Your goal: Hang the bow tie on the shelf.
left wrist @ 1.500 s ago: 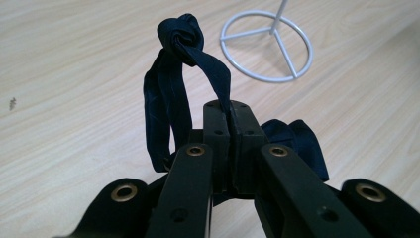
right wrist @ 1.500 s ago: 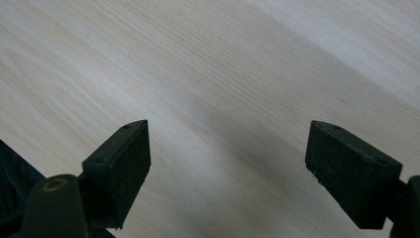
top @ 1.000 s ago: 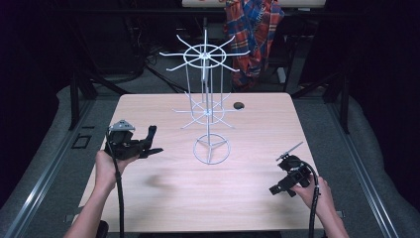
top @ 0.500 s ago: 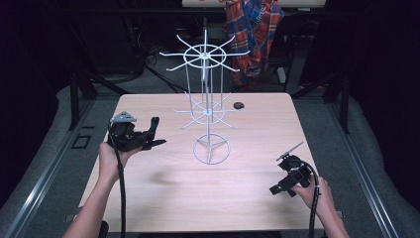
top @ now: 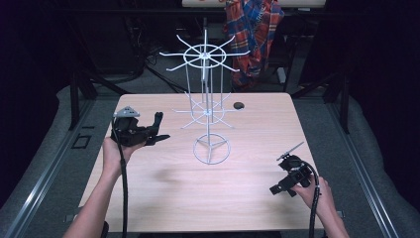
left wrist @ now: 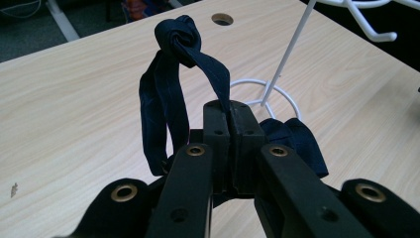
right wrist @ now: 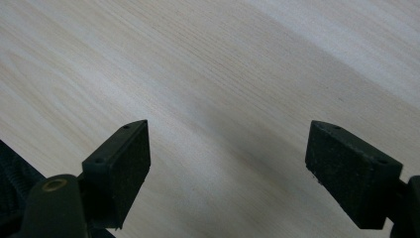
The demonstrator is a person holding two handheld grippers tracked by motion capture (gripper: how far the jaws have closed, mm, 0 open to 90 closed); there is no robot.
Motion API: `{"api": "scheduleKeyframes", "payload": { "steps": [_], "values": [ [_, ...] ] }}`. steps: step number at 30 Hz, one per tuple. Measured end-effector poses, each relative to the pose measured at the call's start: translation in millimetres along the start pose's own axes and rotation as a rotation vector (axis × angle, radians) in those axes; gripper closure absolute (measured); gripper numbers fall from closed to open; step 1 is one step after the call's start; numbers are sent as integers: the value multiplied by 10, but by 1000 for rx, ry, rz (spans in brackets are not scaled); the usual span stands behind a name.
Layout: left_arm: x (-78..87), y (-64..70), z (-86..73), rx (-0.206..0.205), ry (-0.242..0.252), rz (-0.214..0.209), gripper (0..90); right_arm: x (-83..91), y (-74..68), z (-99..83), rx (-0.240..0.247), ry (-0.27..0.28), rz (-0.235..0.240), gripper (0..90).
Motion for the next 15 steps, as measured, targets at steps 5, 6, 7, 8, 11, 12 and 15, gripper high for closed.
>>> {"api": "scheduleKeyframes", "payload": {
  "steps": [5, 6, 7, 8, 11, 12, 15],
  "values": [
    [-17, -5, 63, -6, 13, -3, 877, 0, 6, 1, 1, 2, -2, 162],
    [-17, -5, 63, -6, 13, -3, 877, -2, 0, 4, -2, 6, 2, 159],
    [-31, -3, 78, -9, 14, -3, 877, -3, -1, 4, -3, 6, 3, 157],
    [-31, -3, 78, -9, 14, -3, 877, -3, -1, 4, -3, 6, 3, 157],
    [-57, 4, 119, -13, 21, -8, 877, 1, 1, 5, 0, 6, 2, 150],
    [-57, 4, 119, -13, 21, -8, 877, 1, 1, 5, 0, 6, 2, 150],
    [-75, 7, 165, -16, 26, -11, 877, -1, -1, 6, -4, 10, 4, 142]
  ]
}}
Point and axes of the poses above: each handheld gripper's, and its own axes: x roughly backward along the jaws, z roughly out of its top, y roughly to its right, the point moved 10 cm from there along -x, roughly forward along the jaws, and after that the axes turned 6 degrees about -x, right-handed, at the moved point
